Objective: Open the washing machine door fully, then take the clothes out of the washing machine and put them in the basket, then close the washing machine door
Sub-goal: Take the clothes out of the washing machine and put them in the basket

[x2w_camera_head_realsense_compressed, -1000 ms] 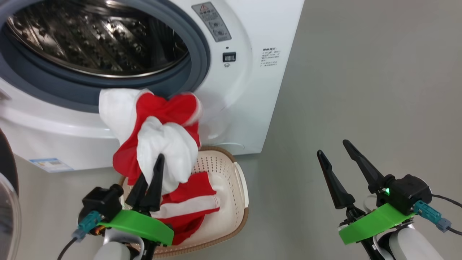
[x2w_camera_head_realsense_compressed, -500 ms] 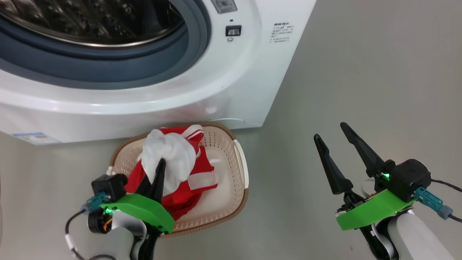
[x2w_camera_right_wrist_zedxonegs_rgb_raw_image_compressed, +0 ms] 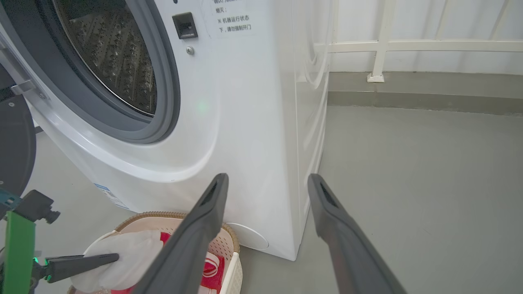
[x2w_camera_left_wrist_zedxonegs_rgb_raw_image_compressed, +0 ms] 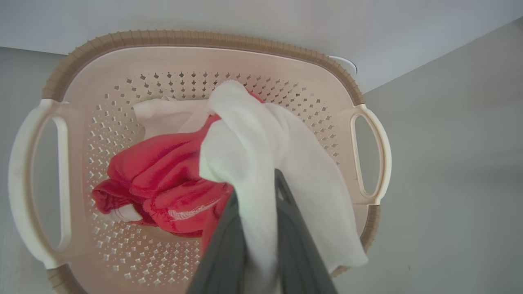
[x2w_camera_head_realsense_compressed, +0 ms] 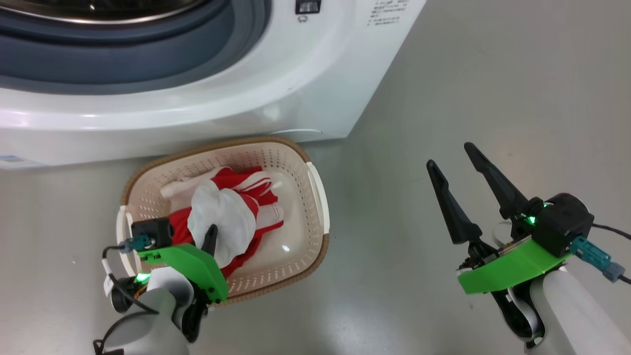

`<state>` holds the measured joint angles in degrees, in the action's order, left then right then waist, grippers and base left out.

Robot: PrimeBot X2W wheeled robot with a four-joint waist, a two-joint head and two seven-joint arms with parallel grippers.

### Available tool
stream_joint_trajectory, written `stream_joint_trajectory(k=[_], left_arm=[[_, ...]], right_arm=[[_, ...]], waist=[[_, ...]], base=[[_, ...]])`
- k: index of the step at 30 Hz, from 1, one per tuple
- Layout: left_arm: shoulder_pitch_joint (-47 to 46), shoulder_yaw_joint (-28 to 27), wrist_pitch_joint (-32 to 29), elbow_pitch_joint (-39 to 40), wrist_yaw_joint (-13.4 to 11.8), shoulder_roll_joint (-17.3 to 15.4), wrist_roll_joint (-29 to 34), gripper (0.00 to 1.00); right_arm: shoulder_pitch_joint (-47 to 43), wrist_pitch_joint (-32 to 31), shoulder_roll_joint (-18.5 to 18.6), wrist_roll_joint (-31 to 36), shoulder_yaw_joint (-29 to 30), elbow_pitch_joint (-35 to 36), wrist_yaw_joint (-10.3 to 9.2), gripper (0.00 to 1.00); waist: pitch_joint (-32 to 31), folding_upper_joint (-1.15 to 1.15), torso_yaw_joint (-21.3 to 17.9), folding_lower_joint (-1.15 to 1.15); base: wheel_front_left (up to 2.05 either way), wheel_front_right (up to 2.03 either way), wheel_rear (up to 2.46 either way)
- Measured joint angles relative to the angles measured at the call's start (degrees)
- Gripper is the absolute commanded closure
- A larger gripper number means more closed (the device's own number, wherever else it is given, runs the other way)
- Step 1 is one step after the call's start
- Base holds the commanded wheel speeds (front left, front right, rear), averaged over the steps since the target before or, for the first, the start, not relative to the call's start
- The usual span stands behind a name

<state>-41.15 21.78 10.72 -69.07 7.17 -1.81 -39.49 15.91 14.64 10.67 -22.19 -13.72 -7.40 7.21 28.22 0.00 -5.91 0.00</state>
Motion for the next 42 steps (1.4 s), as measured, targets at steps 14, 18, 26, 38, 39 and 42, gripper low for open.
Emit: stream_joint_trajectory(k=[14, 18, 26, 38, 39, 42], left_arm=[[-3.79, 2.5, -2.66, -4.72, -0.34, -0.89, 0.67, 0.18], [-3.97, 2.85, -2.77, -5.01, -1.25, -0.96, 0.77, 0.0], [-3.5, 2.77, 1.05, -5.09, -1.43, -0.71, 0.44, 0.0], [4.67, 0.37, 3.58, 7.76, -1.69, -1.23, 2.94, 0.0], [5.84, -0.22, 3.58, 9.6, -1.7, -1.22, 3.58, 0.0], [9.88, -2.42, 3.58, 15.22, -2.19, -1.27, 5.66, 0.0]], right_arm=[[2.11, 0.0, -0.63, -1.52, -0.33, 0.04, 0.0, 0.0], [2.12, 0.0, -1.07, -1.52, -0.31, -0.38, 0.0, 0.0], [1.85, 0.0, -1.54, -1.85, -0.27, -1.35, 0.0, 0.0], [-2.41, 0.0, -1.67, -1.55, 1.74, -2.5, 0.0, 0.0], [-2.82, 0.0, -1.68, -1.43, 1.83, -2.55, 0.0, 0.0], [-4.15, 0.0, -1.75, -1.34, 2.09, -2.77, 0.0, 0.0]], waist=[[4.74, 0.0, -3.15, 0.0], [4.05, 0.0, -3.54, 0.0], [0.45, 0.0, -3.03, 0.0], [-8.13, 0.0, -1.41, 0.0], [-8.91, 0.0, -1.23, 0.0], [-11.29, 0.0, -0.65, 0.0]], base=[[0.0, 0.0, 0.0], [0.0, 0.0, 0.0], [0.0, 0.0, 0.0], [0.0, 0.0, 0.0], [0.0, 0.0, 0.0], [0.0, 0.0, 0.0]])
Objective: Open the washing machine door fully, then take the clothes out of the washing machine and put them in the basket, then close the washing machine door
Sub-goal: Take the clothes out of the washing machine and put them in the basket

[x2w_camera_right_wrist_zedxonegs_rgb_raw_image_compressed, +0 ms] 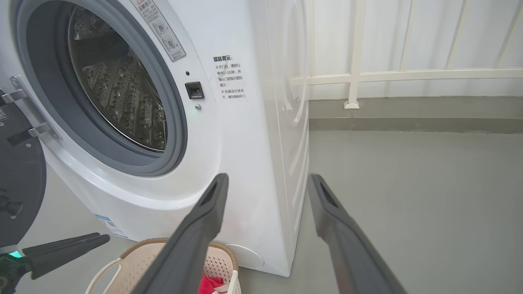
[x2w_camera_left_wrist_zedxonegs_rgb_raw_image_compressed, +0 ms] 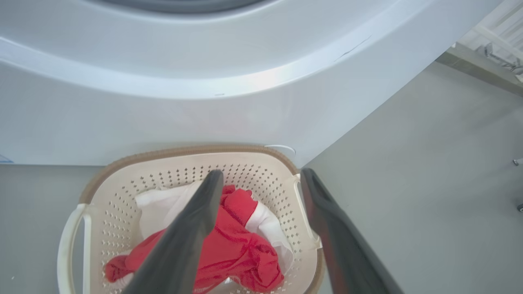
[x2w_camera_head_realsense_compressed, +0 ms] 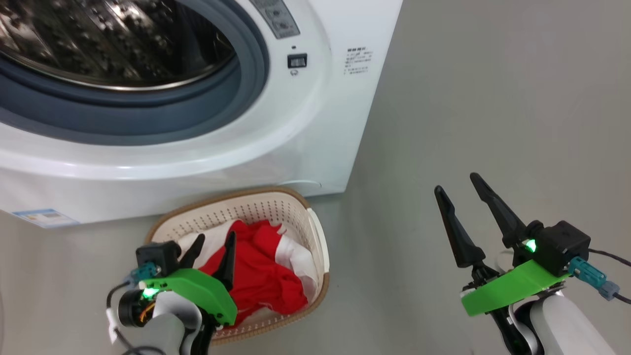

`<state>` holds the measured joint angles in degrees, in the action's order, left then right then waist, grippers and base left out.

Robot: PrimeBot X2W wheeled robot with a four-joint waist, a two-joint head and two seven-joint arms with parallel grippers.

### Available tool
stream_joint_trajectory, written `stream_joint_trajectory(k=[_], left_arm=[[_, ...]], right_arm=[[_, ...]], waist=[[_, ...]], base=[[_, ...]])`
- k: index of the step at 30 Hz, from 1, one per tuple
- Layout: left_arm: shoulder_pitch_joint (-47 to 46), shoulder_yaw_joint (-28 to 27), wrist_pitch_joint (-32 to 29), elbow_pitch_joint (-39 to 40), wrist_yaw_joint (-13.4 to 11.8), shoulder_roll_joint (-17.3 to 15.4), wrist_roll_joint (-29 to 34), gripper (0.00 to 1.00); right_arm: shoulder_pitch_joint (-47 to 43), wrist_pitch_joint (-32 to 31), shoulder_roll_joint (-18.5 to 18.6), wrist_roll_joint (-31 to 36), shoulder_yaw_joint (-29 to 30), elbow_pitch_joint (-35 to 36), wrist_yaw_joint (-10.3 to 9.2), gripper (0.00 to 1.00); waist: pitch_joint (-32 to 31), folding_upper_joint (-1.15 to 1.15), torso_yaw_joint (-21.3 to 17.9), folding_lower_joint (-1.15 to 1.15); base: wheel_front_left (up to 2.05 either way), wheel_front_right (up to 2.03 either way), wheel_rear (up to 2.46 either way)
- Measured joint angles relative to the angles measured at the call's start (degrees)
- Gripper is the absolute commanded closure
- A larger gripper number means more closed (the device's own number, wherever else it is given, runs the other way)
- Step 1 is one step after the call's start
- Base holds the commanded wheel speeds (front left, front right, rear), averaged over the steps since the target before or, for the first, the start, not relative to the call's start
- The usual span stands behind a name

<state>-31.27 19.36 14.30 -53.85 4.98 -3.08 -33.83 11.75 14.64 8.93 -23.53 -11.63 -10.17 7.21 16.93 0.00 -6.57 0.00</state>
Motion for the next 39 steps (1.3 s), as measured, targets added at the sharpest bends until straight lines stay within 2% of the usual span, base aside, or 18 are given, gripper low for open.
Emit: stream_joint_trajectory(k=[5, 6, 11, 21, 30, 39], left_arm=[[5.86, -5.0, 0.0, 11.66, -0.67, 0.05, 4.66, 0.0], [5.86, -5.0, 0.0, 11.66, -0.67, 0.05, 4.66, 0.0], [11.75, -10.56, 0.01, 21.79, -0.68, 0.14, 8.43, 0.0], [20.09, -17.94, 0.01, 35.1, -0.36, 0.37, 15.81, 0.0], [25.49, -19.34, 0.01, 39.53, 1.18, 0.56, 16.35, 0.0], [26.31, -19.56, 0.01, 40.2, 1.19, 0.62, 18.71, 0.0]], right_arm=[[-1.78, 0.0, -0.12, 0.53, 1.36, -0.3, 0.0, 0.0], [-1.78, 0.0, -0.12, 0.53, 1.36, -0.3, 0.0, 0.0], [-3.21, -0.01, -0.09, 2.09, 1.65, -0.43, 0.0, 0.0], [-6.12, -0.01, -1.68, 4.65, 6.09, 0.37, 0.0, 0.0], [-8.58, -0.01, -2.23, 6.01, 7.62, 0.66, 0.0, 0.0], [-9.32, -0.01, -2.14, 6.47, 8.88, 0.74, 0.0, 0.0]], waist=[[-3.9, 0.0, 1.08, 0.0], [-3.9, 0.0, 1.08, 0.0], [-7.52, 0.0, 2.28, 0.0], [-13.32, 0.0, 3.91, 0.0], [-17.05, 0.0, 4.19, 0.0], [-19.13, 0.0, 4.3, 0.0]], base=[[0.0, 0.0, 0.0], [0.0, 0.0, 0.0], [0.0, 0.0, 0.0], [0.0, 0.0, 0.0], [0.0, 0.0, 0.0], [0.0, 0.0, 0.0]])
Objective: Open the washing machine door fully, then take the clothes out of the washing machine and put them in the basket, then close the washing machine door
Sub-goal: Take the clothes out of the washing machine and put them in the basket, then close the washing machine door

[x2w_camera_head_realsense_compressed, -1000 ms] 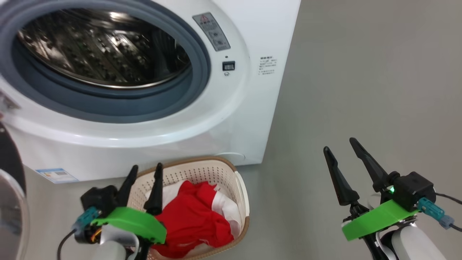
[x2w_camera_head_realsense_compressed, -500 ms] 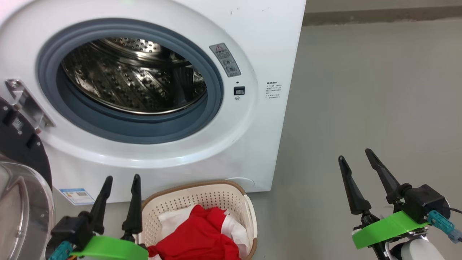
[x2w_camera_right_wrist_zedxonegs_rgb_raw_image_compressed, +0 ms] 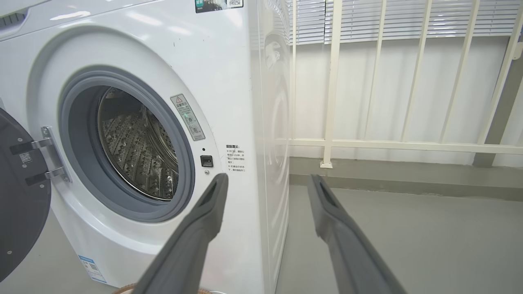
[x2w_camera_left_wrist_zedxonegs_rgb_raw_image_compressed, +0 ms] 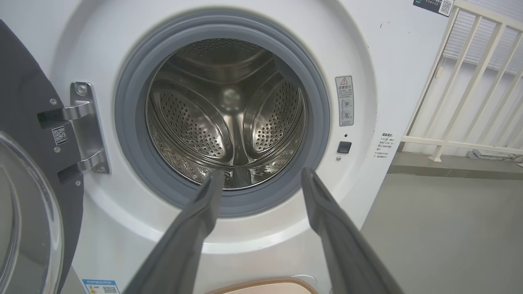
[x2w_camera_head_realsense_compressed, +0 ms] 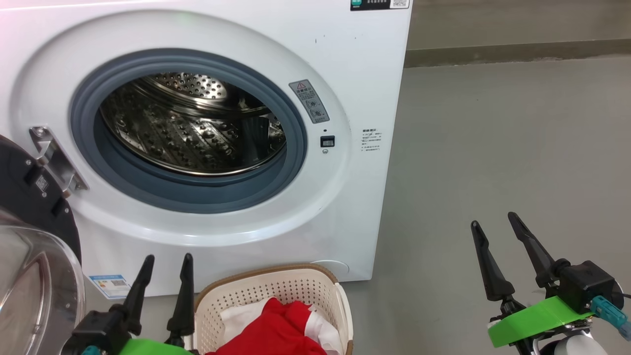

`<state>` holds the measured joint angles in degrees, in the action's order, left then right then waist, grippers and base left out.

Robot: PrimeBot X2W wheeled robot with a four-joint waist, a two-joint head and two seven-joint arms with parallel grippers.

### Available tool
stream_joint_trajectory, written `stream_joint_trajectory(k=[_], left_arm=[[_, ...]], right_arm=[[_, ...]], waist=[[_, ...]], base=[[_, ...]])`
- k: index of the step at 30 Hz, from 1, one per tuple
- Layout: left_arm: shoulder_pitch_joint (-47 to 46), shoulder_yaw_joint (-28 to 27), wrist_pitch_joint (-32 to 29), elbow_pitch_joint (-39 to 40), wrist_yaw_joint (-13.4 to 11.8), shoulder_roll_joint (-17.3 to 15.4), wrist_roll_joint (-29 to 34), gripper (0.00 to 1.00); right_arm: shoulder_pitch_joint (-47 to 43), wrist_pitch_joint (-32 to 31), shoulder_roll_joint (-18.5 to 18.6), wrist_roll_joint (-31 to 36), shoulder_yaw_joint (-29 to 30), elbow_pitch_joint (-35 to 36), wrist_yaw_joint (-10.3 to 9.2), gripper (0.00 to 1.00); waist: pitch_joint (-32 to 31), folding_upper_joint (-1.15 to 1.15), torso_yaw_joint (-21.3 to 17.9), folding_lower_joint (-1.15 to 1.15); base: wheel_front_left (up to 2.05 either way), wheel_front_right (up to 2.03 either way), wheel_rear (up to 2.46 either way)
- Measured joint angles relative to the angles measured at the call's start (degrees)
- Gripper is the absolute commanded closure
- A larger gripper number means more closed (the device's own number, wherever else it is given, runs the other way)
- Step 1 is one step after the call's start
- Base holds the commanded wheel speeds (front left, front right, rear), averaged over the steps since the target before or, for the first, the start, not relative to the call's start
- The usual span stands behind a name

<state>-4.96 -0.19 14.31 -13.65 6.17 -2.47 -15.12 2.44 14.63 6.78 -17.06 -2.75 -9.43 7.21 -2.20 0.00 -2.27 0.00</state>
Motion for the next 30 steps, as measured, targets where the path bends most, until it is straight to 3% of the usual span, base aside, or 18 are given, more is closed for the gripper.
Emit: stream_joint_trajectory(k=[30], left_arm=[[0.68, -0.49, 0.0, 0.47, 0.41, 0.03, 1.14, 0.0]], right_arm=[[-0.16, 0.0, 0.19, -0.12, -0.03, -0.33, 0.0, 0.0]], waist=[[-0.8, 0.0, -0.49, 0.0]], base=[[-0.12, 0.12, 0.0]])
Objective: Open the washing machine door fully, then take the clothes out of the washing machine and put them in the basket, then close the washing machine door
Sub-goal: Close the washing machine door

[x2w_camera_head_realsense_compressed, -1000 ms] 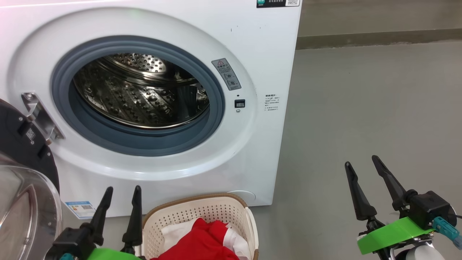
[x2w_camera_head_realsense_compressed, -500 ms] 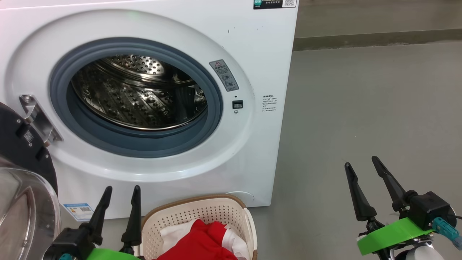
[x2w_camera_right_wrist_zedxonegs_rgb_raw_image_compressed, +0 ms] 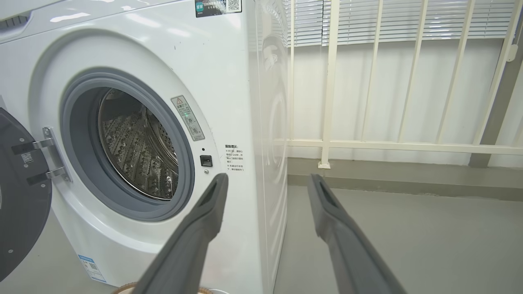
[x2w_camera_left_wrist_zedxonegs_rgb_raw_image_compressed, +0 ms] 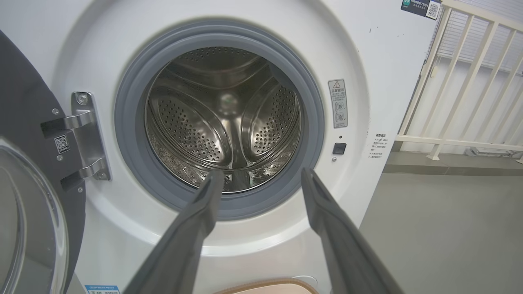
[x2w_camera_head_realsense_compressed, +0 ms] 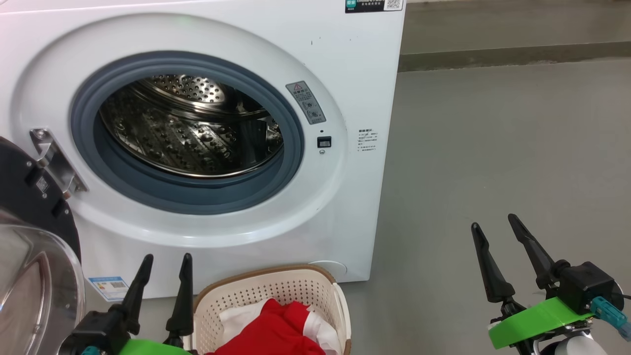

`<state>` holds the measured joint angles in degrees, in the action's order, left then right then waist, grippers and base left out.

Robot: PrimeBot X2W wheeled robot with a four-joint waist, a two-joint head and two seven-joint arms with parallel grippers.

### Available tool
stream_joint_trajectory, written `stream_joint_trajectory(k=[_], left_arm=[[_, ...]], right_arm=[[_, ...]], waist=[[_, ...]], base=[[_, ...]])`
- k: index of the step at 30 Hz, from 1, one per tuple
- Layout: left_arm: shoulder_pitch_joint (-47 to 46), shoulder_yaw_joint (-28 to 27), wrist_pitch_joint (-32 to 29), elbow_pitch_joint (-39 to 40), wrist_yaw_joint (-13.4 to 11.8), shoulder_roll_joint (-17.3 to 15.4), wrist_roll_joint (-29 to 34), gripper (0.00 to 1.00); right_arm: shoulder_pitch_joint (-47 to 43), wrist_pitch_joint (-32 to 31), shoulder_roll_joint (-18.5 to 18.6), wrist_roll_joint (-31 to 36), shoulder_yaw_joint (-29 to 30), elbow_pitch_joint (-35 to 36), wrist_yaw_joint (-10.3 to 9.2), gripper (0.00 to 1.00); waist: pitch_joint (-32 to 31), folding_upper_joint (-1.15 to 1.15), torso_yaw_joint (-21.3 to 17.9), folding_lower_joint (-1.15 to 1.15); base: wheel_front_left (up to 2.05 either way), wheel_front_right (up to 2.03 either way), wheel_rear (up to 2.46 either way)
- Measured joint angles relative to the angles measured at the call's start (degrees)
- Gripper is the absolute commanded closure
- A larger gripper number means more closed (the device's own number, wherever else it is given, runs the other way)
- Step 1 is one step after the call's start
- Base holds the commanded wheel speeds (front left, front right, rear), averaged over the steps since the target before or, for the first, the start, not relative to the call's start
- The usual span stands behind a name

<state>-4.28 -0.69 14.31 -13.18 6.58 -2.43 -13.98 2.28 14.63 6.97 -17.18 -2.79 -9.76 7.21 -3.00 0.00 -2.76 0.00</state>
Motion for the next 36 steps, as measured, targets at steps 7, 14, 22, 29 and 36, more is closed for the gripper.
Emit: stream_joint_trajectory(k=[7, 14, 22, 29, 36], left_arm=[[0.0, 0.01, 0.0, -0.13, 0.0, 0.0, 0.33, 0.0], [0.85, 0.11, 0.0, -0.16, 0.01, 0.01, 0.31, 0.0], [0.88, 0.19, 0.0, 0.0, 0.09, 0.01, 0.31, 0.0], [0.88, 0.77, 0.0, 0.41, 0.1, 0.01, 0.41, 0.0], [0.88, 0.83, 0.0, 0.41, 0.11, 0.01, 0.41, 0.0]], right_arm=[[-0.01, 0.0, 0.02, -0.04, -0.14, -0.02, 0.0, 0.0], [-1.18, 0.0, 0.23, -0.44, -0.85, -0.12, 0.0, 0.0], [-1.21, 0.0, 0.31, -0.45, -1.14, -0.22, 0.0, 0.0], [-1.21, 0.0, 0.33, -0.47, -1.3, -0.26, 0.0, 0.0], [-1.2, 0.0, 0.33, -0.65, -1.4, -0.35, 0.0, 0.0]], waist=[[-0.18, 0.0, 0.05, 0.0], [-0.26, 0.0, 0.06, 0.0], [-0.3, 0.0, 0.1, 0.0], [-0.43, 0.0, 0.24, 0.0], [-0.41, 0.0, 0.57, 0.0]], base=[[-1.57, 1.57, 0.0], [-1.6, 1.6, 0.0], [-0.58, 0.58, 0.0], [0.0, 0.0, 0.0], [0.0, 0.0, 0.0]])
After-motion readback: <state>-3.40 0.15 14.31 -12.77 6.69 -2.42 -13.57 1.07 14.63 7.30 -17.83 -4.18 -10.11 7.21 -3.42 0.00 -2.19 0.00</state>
